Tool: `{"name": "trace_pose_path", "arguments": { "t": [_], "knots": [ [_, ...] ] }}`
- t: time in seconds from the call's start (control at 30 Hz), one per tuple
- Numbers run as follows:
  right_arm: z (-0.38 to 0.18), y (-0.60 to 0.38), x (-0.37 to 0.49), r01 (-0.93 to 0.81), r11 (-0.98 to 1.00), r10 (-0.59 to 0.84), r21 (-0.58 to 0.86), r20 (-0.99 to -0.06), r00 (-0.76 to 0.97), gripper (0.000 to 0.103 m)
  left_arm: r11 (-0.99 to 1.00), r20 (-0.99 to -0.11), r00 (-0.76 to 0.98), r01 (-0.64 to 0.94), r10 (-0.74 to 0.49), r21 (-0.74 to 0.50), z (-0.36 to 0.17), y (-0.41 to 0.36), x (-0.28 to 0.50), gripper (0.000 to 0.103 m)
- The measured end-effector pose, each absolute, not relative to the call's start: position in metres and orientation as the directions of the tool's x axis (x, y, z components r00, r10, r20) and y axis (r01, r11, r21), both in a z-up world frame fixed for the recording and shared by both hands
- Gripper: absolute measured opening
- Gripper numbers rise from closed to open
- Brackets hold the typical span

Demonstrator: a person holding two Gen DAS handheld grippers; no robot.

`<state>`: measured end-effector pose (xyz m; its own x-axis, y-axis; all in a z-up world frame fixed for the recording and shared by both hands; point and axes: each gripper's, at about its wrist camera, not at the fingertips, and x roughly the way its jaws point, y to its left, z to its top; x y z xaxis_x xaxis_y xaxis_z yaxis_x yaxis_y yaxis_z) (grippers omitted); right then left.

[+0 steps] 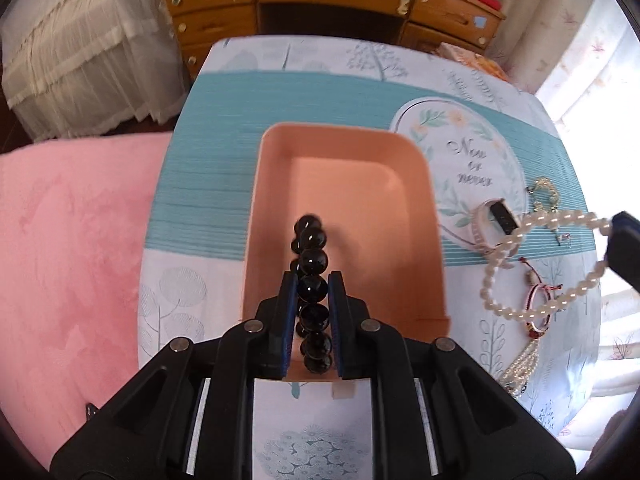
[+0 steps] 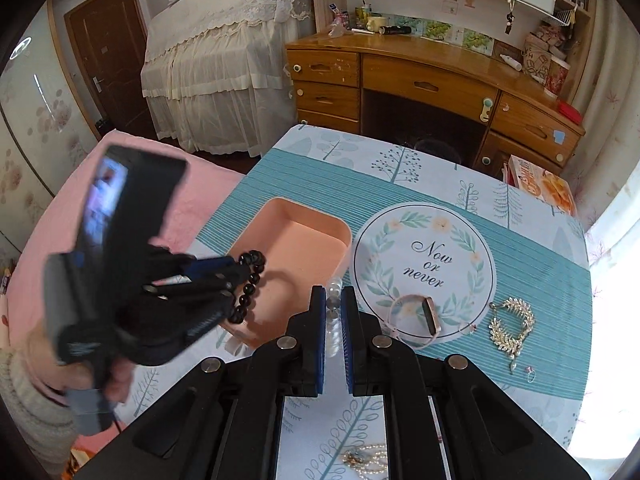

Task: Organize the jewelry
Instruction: 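Carry both bracelets into the pink box and open both tools to release them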

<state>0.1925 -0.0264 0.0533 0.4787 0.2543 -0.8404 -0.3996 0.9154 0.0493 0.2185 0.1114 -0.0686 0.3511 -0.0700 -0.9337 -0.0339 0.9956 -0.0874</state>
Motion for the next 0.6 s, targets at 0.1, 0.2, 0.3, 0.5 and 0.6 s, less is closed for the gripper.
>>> {"name": "trace_pose_path", "arguments": {
  "t": [0.1,0.2,0.3,0.5,0.6],
  "knots": [
    [0.052,-0.018,0.196,-0.410,0.911,0.265,0.055,-0.839,0.475,0.007,0.988,-0.933,0.338,-0.049,-0.121,-0.146,-0.073,0.123,0.214,0.017],
    [0.052,-0.007,0.200,-0.416,0.907,0.276,0.065,-0.837,0.473,0.007,0.986,-0.920,0.368,-0.051,-0.132,-0.161,-0.070,0.130,0.206,0.038],
    [0.048,0.001,0.205,-0.420,0.904,0.288,0.077,-0.836,0.468,0.007,0.981,-0.902,0.408,-0.070,-0.138,-0.182,-0.065,0.139,0.195,0.048],
    [0.038,0.020,0.217,-0.428,0.898,0.312,0.105,-0.838,0.449,0.007,0.962,-0.875,0.434,-0.058,-0.216,-0.266,-0.063,0.142,0.191,0.048],
    [0.032,0.026,0.223,-0.418,0.901,0.316,0.117,-0.838,0.446,0.007,0.956,-0.875,0.417,-0.045,-0.247,-0.291,-0.070,0.133,0.198,0.048]
  ]
}}
